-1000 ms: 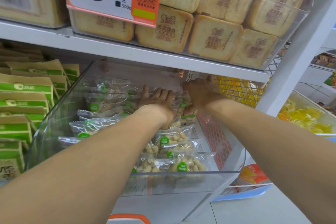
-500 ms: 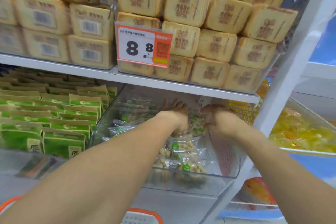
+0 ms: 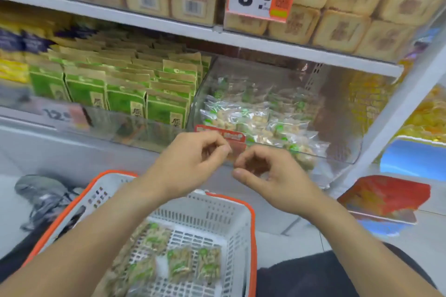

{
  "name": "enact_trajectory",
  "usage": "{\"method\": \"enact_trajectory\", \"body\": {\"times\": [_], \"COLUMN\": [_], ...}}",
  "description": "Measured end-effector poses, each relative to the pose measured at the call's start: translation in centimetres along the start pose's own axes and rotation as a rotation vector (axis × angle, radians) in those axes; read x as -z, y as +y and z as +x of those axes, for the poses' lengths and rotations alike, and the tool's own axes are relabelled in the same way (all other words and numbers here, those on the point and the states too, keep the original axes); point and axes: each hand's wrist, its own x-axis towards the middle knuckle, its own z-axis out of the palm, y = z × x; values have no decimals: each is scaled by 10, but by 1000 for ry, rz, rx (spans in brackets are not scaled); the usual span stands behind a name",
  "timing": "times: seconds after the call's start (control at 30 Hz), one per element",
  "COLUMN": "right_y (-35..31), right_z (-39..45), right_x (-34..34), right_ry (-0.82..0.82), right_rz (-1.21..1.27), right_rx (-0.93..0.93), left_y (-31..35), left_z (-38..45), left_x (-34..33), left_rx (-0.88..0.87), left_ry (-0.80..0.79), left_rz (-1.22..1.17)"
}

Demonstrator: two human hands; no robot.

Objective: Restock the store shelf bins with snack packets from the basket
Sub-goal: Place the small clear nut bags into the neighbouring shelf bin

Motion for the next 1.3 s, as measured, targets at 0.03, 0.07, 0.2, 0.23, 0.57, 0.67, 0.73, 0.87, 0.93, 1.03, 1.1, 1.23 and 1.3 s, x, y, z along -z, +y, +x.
{"method": "enact_trajectory", "body": {"times": [0.03,0.07,0.2,0.23,0.57,0.67,0.73,0.87,0.93,1.03,1.1,1.23,1.3], "right_y": [4,10,46,56,157,180,190,205,207,206,206,206,204], "right_z": [2,4,5,4,-31,-46,-50,-47,-42,-35,-32,-28,-26], "right_x": [-19,-39,-120,-139,-264,-289,-299,-314,-322,-333,-336,-335,-330], "right_ry": [-50,-83,-155,-200,-452,-437,-349,-291,-317,-343,-368,-400,-385], "right_rz": [24,55,215,203,23,-57,-81,-123,-106,-102,-103,-25,53], "right_rx": [-20,-45,-219,-258,-646,-691,-724,-794,-842,-889,-917,-1026,-1105], "left_y": [-19,-38,-119,-137,-243,-261,-272,-283,-286,-293,-294,-293,-291], "left_z": [-17,-33,-98,-113,-188,-187,-180,-172,-172,-176,-180,-186,-186], "left_x": [1,-1,-21,-27,-87,-103,-105,-109,-114,-119,-120,-123,-124], "left_rx": [69,139,398,453,990,1099,1182,1272,1314,1429,1461,1469,1469], "left_ry": [14,7,-162,-212,-475,-502,-500,-582,-590,-433,-310,-167,-105], "left_rz": [19,49,159,186,307,337,342,363,340,229,163,52,-66]}}
